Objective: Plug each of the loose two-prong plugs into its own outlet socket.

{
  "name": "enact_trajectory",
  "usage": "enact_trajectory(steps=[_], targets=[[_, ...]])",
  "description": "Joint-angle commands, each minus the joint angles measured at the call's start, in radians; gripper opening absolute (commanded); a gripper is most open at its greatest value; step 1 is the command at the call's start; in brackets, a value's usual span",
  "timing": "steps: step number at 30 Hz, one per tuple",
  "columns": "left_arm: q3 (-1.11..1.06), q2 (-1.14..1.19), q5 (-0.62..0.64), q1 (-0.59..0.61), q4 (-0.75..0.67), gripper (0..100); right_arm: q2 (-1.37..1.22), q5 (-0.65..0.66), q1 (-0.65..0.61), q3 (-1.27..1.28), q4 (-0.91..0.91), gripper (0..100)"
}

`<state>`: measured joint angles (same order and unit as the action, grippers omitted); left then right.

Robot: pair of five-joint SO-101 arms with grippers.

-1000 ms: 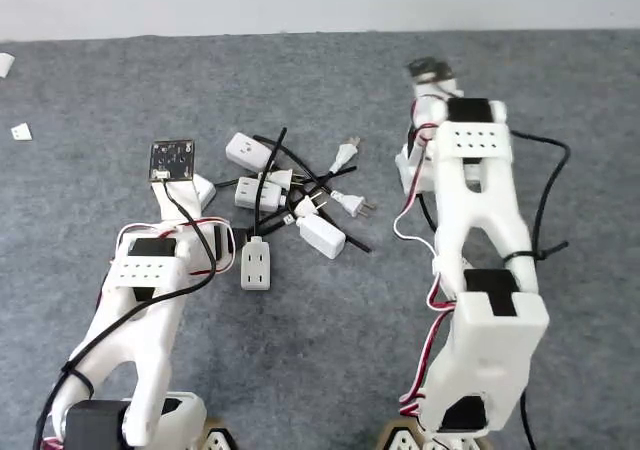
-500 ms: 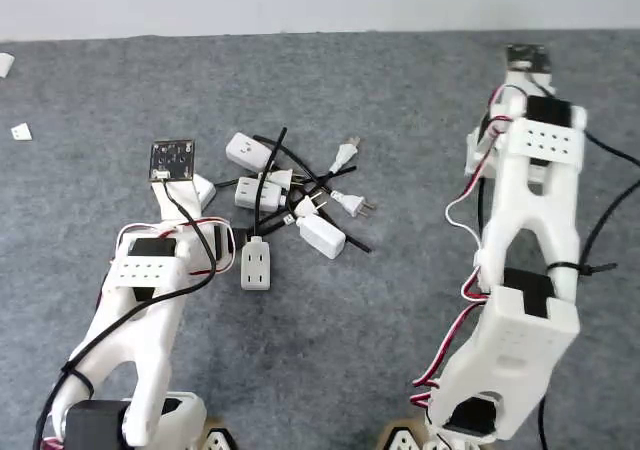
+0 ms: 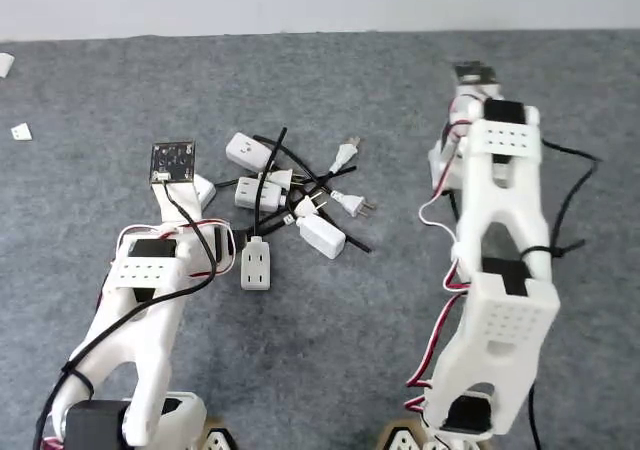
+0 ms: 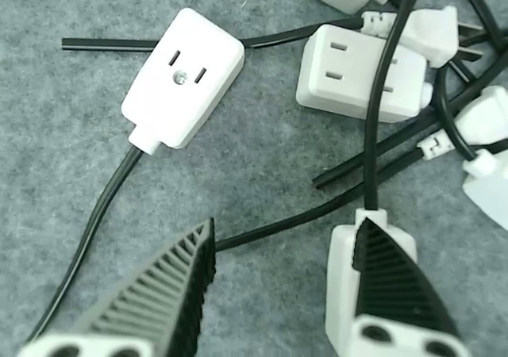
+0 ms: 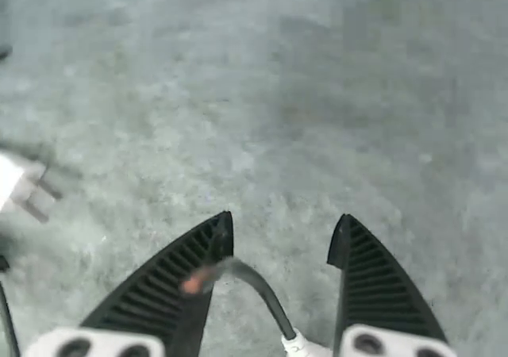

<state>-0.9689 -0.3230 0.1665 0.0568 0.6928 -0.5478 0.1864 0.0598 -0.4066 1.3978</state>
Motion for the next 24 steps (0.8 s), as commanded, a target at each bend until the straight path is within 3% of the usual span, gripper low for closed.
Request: enact_trajectory(steps=[1, 7, 16, 24], targets=[[0.012, -0.021, -0.014, 0.008, -0.009, 26, 0.001, 0.150, -0.036, -0.038, -0.018, 20.1], [0.012, -0.021, -0.014, 0.008, -0.008, 26, -0.035, 0.351, -0.074, -0.038, 0.041, 19.9], [0.012, -0.021, -0.014, 0.008, -0.009, 26, -0.004, 0.206, -0.073, -0.049, 0.214, 19.9], [0.012, -0.021, -0.014, 0.008, -0.009, 26, 0.018, 0.084, 0.019, -0.048, 0.298, 19.8]])
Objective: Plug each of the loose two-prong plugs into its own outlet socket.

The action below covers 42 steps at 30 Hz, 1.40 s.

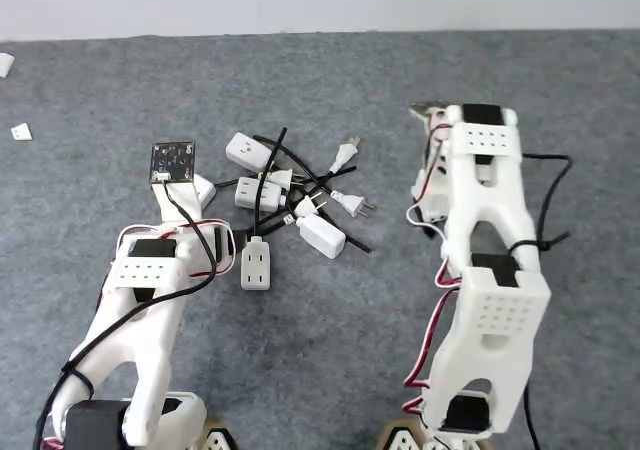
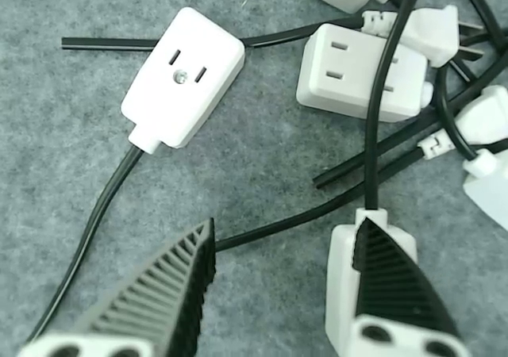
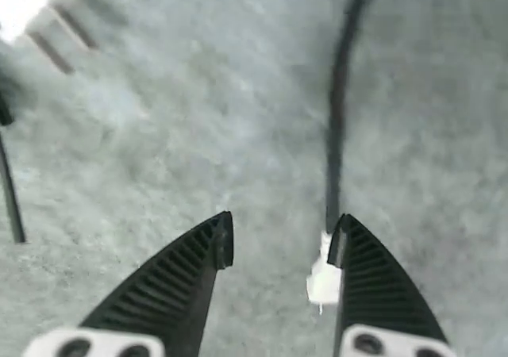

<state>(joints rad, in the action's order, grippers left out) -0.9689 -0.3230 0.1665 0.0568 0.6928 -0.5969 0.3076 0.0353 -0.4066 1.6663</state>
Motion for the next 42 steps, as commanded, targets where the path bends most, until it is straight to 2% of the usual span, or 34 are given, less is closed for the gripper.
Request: enact_trajectory(steps=[1, 8, 14, 18, 23, 25, 28, 36, 40, 42], targets=[[0.012, -0.021, -0.014, 0.008, -0.009, 26, 0.067, -0.041, 0.058, -0.044, 0.027, 19.8], [0.012, -0.021, -0.014, 0.006, -0.009, 26, 0.127, -0.002, 0.077, 0.103, -0.028, 19.7], [0.012, -0.021, -0.014, 0.006, -0.009, 26, 0.323, 0.003, 0.077, 0.350, -0.154, 19.7], [0.012, -0.021, -0.014, 0.006, -0.009, 26, 0.355, 0.003, 0.079, 0.437, -0.248, 19.7], [0.012, -0.021, -0.014, 0.006, -0.009, 26, 0.305, 0.018, 0.117, 0.439, -0.286, 19.7], [0.012, -0.021, -0.014, 0.006, -0.009, 26, 0.275, 0.074, 0.133, 0.431, -0.292, 19.7], [0.012, -0.021, -0.014, 0.006, -0.009, 26, 0.237, 0.126, 0.137, 0.428, -0.292, 19.7], [0.012, -0.021, -0.014, 0.006, -0.009, 26, 0.196, 0.167, 0.137, 0.428, -0.314, 19.4], [0.013, -0.021, -0.014, 0.006, -0.009, 26, 0.194, 0.175, 0.139, 0.430, -0.331, 10.3], [0.013, -0.021, -0.014, 0.006, -0.009, 26, 0.194, 0.218, 0.137, 0.431, -0.328, 9.5]])
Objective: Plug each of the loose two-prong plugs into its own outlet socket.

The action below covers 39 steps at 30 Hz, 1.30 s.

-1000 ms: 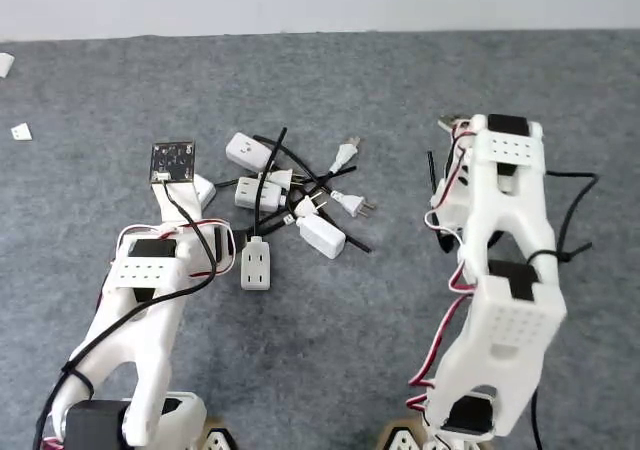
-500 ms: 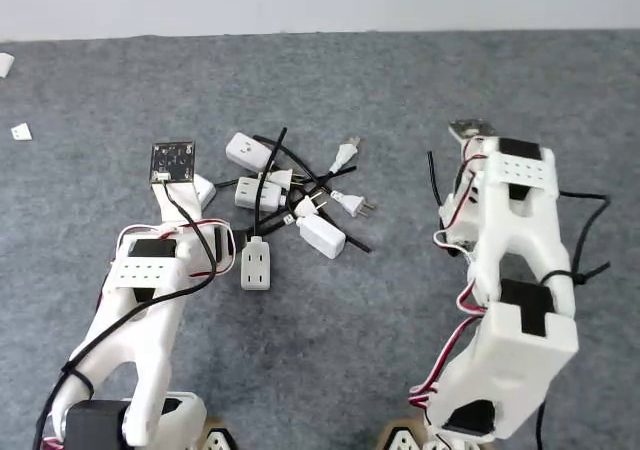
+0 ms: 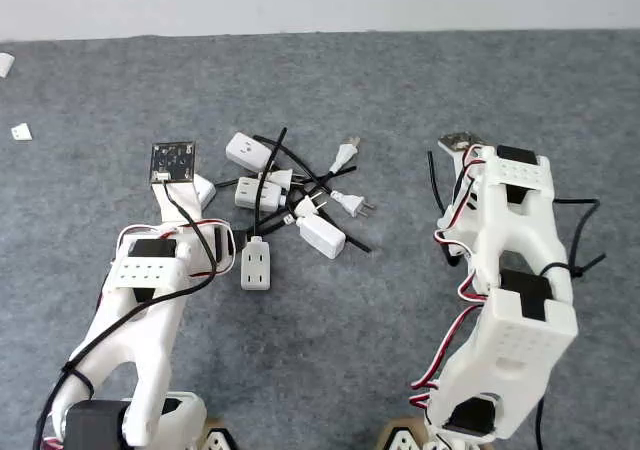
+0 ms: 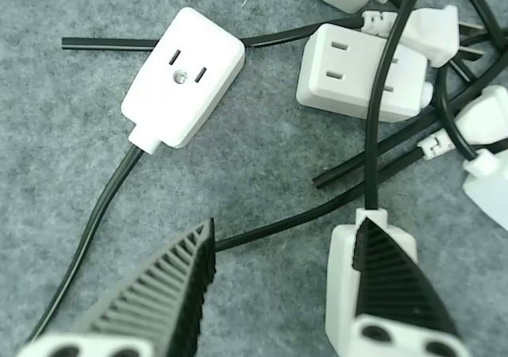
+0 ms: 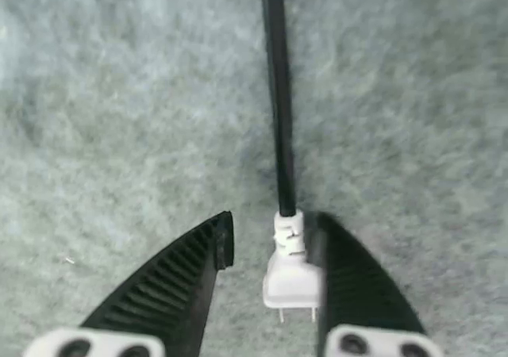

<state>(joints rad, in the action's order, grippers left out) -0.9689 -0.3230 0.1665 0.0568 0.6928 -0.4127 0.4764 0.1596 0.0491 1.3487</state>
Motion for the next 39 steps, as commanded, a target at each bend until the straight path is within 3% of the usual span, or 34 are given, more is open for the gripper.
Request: enact_trajectory(steps=[1, 23, 39], targets=[[0.013, -0.021, -0.014, 0.006, -0.009, 26, 0.010, 0.061, 0.013, -0.025, -0.008, 10.5], [0.013, -0.021, -0.014, 0.003, -0.009, 26, -0.071, 0.072, 0.045, -0.058, -0.035, 11.0], [0.013, -0.021, -0.015, 0.003, -0.009, 26, -0.015, 0.066, -0.019, -0.058, 0.005, 11.1]])
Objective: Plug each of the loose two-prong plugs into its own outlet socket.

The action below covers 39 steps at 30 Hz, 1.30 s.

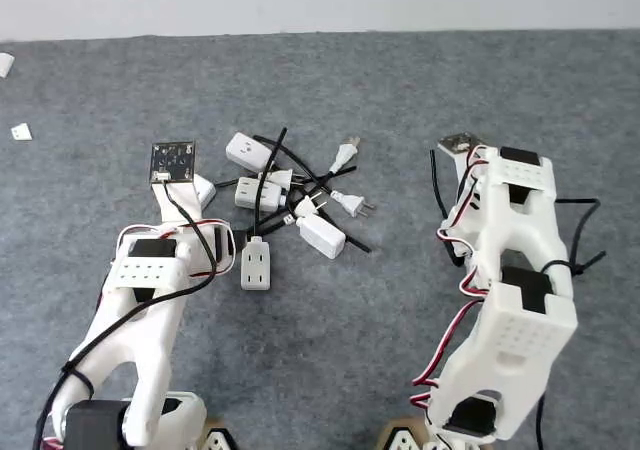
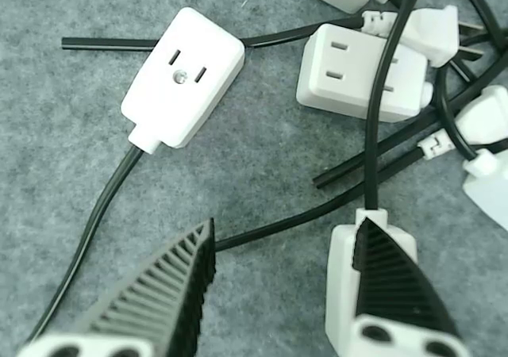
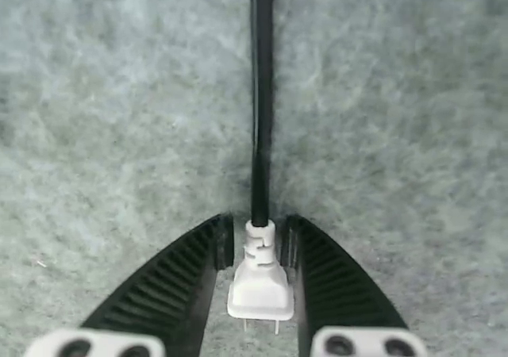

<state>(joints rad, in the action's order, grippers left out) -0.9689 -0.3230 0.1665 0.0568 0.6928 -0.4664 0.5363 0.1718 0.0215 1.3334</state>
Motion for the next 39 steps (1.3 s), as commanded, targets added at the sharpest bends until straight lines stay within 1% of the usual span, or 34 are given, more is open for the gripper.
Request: enact_trajectory(steps=[1, 8, 15, 18, 25, 29, 39], targets=[[0.013, -0.021, -0.015, 0.005, -0.009, 26, 0.041, 0.006, -0.030, -0.029, 0.019, 11.1], [0.013, -0.021, -0.015, 0.003, -0.009, 26, 0.050, 0.009, -0.027, -0.003, -0.018, 11.1], [0.013, -0.021, -0.051, 0.002, -0.009, 26, 0.179, 0.003, -0.027, 0.198, -0.216, 11.1], [0.013, -0.023, -0.051, 0.002, -0.009, 26, 0.217, -0.018, -0.025, 0.244, -0.252, 11.1], [0.013, -0.023, -0.051, 0.002, -0.009, 26, 0.216, -0.018, -0.025, 0.249, -0.252, 10.9], [0.013, -0.023, -0.051, 0.003, -0.009, 26, 0.183, -0.017, -0.024, 0.239, -0.255, 2.7], [0.012, -0.023, -0.054, 0.002, -0.008, 26, 0.087, -0.028, -0.008, 0.110, -0.148, 1.0]])
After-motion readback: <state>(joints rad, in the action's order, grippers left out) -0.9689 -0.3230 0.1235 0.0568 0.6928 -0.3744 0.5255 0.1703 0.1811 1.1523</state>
